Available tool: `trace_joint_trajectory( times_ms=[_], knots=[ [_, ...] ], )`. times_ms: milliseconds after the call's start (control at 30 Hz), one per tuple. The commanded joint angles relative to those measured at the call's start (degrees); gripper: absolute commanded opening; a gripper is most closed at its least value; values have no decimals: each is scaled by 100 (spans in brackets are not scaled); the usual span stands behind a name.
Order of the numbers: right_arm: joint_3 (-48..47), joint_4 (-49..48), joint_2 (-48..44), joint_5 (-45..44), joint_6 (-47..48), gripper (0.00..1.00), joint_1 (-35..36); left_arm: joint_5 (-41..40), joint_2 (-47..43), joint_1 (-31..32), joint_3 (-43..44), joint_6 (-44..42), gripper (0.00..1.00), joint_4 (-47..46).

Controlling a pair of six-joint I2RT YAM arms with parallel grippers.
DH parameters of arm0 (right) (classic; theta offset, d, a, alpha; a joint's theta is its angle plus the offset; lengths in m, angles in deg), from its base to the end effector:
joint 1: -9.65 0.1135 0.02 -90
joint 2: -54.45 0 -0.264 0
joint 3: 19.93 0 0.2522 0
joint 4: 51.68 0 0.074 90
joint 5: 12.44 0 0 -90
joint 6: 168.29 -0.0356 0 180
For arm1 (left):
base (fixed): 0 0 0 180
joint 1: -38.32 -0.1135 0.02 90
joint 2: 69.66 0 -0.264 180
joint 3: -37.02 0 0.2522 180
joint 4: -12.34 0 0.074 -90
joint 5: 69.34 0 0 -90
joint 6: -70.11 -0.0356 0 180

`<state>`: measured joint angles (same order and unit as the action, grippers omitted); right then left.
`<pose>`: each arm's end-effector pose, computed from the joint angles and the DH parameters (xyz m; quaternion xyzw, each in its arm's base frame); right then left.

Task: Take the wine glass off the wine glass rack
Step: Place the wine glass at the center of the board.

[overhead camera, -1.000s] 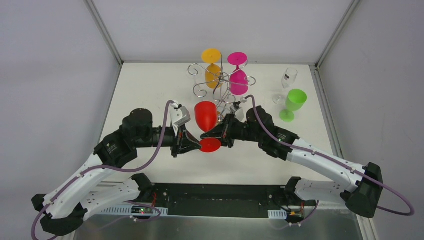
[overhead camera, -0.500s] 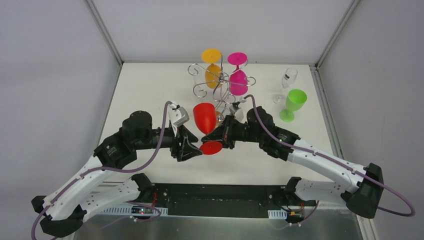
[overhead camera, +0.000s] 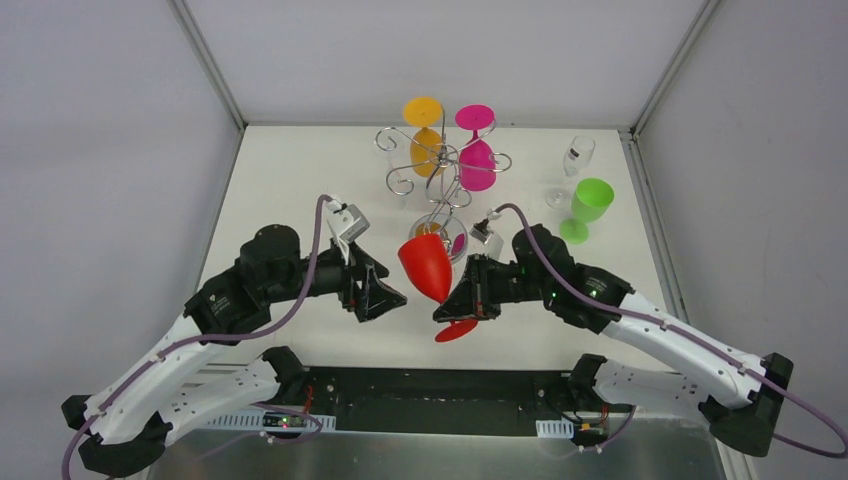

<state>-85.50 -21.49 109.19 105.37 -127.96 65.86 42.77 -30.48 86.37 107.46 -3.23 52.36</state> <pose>0.1057 0.1878 0.3415 -0.1839 0.7828 0.5660 0.1817 0.0814 -0.1106 0.3949 0.3217 0.6834 -0.4649 0.4619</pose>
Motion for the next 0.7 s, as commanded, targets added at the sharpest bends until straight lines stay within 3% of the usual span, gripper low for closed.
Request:
trace_joint_trajectory(
  times_ms=[0,467,667],
  knots=[
    [-300,761,-350,12,1205,0,28,-292,223,42,257,695,80,-157],
    [-138,1283,-1148,-645,2888,0,28,-1478,-6,28,689,2265,82,202],
    [-2,1223,-1394,-881,3794,0,24,-1273,194,-46,817,2684,81,222]
  ],
)
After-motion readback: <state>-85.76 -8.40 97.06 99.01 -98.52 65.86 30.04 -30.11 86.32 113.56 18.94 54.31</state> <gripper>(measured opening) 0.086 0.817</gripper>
